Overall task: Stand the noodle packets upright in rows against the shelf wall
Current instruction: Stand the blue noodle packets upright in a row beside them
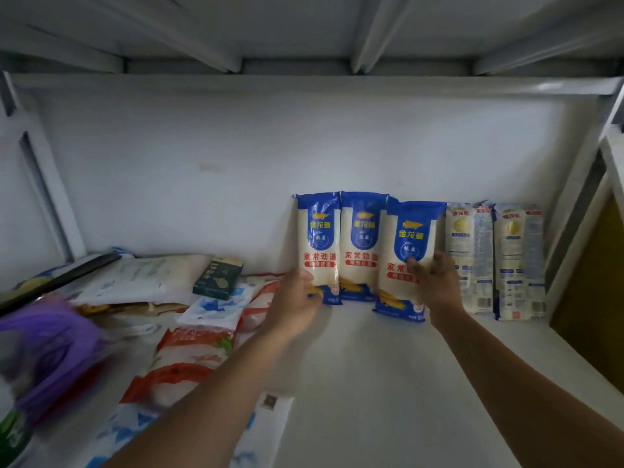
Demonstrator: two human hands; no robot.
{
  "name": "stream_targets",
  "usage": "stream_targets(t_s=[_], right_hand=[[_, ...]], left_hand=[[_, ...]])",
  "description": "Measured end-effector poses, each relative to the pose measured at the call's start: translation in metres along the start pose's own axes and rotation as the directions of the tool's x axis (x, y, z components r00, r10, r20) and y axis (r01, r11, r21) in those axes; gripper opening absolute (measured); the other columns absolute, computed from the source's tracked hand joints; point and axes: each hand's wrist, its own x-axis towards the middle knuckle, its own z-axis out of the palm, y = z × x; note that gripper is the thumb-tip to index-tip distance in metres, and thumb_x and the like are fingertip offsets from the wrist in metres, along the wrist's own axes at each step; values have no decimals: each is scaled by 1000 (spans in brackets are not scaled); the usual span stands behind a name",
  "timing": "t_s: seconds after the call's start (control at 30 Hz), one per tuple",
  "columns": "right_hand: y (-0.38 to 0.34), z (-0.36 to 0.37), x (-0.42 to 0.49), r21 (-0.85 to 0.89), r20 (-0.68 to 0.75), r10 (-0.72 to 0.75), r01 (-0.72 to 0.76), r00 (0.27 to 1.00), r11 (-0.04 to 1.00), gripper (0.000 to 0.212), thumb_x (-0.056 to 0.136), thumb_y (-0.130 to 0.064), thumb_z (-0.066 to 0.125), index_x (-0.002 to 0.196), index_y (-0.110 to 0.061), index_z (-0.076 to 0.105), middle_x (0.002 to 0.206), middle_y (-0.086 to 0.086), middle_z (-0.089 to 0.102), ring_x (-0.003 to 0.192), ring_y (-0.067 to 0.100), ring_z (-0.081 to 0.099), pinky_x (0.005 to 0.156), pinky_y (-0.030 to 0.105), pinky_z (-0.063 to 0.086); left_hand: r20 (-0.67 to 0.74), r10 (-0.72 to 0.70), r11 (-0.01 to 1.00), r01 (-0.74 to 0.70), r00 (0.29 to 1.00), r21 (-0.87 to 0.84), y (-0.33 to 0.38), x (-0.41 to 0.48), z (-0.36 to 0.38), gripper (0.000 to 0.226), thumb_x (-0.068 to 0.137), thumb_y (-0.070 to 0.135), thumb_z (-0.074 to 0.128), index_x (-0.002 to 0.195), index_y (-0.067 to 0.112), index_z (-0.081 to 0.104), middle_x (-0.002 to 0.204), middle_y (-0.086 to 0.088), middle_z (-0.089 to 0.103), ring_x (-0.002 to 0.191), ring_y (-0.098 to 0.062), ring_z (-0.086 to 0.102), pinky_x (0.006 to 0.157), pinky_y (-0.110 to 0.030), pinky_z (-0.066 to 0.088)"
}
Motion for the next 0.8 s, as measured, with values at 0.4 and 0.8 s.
stream_targets(t_s=[0.4, 0.8], right_hand=[[24, 6, 39, -80, 52, -47, 51, 998, 995, 39, 93, -21, 72, 126, -20, 52, 123, 5, 66, 108, 28, 69, 83, 53, 62], [33, 9, 62, -1, 25, -59, 59, 998, 998, 34, 94, -17, 72, 123, -15, 55, 119, 4, 70, 104, 21, 71, 68, 36, 62]], left_hand=[[-58, -96, 995, 93, 994, -44, -19, 77, 27, 66, 80, 14, 84, 127, 17, 38, 115, -1, 60, 105, -17, 62, 64, -23, 51], [24, -11, 998, 9, 1000, 63, -36, 98, 16, 72, 74, 6, 87, 131, 22, 45, 121, 3, 65, 112, -17, 62, 88, -37, 54]])
